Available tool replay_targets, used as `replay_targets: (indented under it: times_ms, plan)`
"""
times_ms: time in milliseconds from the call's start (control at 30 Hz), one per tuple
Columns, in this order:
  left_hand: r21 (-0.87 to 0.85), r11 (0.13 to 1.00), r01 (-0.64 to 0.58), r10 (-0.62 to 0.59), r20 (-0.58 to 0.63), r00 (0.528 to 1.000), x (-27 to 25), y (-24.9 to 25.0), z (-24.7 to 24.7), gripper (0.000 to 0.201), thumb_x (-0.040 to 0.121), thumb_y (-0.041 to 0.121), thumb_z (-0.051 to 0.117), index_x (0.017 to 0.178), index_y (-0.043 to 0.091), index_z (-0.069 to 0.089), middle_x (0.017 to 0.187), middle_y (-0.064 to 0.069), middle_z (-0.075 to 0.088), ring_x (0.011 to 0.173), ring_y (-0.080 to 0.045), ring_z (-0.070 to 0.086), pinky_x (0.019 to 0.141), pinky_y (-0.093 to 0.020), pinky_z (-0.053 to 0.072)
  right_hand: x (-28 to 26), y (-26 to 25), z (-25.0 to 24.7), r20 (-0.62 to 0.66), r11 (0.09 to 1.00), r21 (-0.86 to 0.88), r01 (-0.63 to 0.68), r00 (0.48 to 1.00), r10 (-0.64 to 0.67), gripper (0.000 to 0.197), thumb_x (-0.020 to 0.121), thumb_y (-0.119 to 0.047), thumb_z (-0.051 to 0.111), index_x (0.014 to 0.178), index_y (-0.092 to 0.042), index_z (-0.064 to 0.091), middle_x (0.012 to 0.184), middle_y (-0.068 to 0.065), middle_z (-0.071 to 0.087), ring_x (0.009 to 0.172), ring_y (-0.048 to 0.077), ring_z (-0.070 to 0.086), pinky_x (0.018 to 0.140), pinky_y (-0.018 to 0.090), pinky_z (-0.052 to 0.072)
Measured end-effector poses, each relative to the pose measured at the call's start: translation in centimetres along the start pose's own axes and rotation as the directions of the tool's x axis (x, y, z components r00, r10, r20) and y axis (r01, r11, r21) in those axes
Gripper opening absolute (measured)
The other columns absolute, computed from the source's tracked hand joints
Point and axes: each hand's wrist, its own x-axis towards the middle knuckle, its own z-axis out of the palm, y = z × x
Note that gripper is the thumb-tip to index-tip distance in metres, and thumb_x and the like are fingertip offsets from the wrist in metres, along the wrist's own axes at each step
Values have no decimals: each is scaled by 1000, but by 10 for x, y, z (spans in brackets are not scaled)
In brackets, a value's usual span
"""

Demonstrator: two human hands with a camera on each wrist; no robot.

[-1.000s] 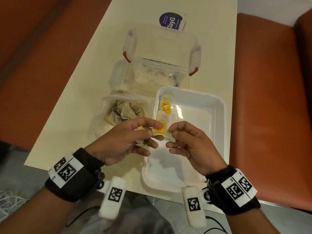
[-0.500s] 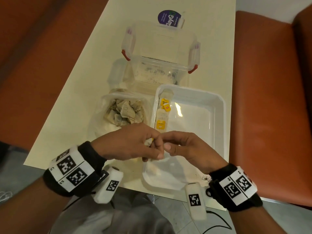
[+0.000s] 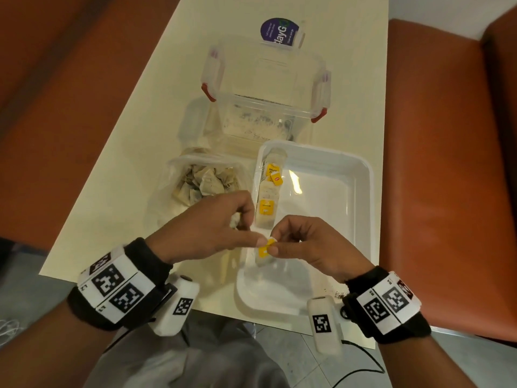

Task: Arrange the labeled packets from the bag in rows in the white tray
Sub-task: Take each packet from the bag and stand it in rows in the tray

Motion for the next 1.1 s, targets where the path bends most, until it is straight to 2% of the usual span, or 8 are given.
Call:
replay_targets:
  times_ms: [100,200,367,533,700,800,900,1100]
  plan:
    - [-149,984,99,-127,-192,973,-6,-12,-1,36,78,43,79,77,25,49,66,17,52,56,-3,45,54,-23,40,11,7,3,2,988,-142,-65,998,66,13,81,-13,81,83,-16,69,70,4,69,67,9,61,70,23,48]
    - [-416,889,192,-270,-136,953,-17,-23,-1,38,73,46,83,79,28,50,81,12,47,62,-7,39,54,-25,38,26,8,4,-48,973,-197,-118,993,111,17,82,-13,81,81,-18,65,62,-11,65,56,1,57,57,13,41]
    - [-654,723,221,-315,-28,949,-30,-29,-1,52,47,27,67,97,20,56,90,1,44,73,-13,41,66,-32,40,47,8,-3,-241,968,-171,-184,960,140,19,83,-16,79,85,-17,61,70,-2,69,57,7,61,58,25,45]
    - [-662,714,226,-337,-43,940,-30,-27,2,44,65,11,53,107,18,64,90,-8,44,84,-20,47,77,-35,48,54,10,-6,-299,966,-125,-226,937,180,18,83,-15,79,86,-16,61,70,1,72,58,10,62,61,28,47]
    - [-623,758,194,-266,-23,964,-29,-27,2,38,90,-1,60,116,26,67,84,-5,55,81,-16,56,76,-28,55,56,9,-5,-313,967,-62,-246,925,215,20,81,-12,79,85,-16,60,74,9,73,59,15,64,60,29,49]
    - [-611,777,151,-244,-70,967,-28,-24,2,42,91,-4,62,122,24,62,87,-3,61,77,-14,65,75,-30,58,55,7,-4,-302,964,-41,-262,923,238,21,82,-11,79,90,-15,60,84,13,76,64,15,70,61,26,56]
    - [-624,768,142,-264,-106,959,-26,-23,4,35,88,-1,68,117,17,65,85,0,65,74,-12,66,71,-29,58,55,7,-2,-298,965,-13,-263,922,247,25,81,-8,80,91,-14,57,91,14,75,70,18,73,62,26,59]
    - [-621,768,158,-304,-137,943,-24,-19,10,10,91,13,67,98,8,71,79,1,67,71,-11,66,64,-26,57,54,6,0,-283,961,-35,-274,925,253,34,81,-8,80,87,-15,48,79,10,73,60,14,70,57,24,56]
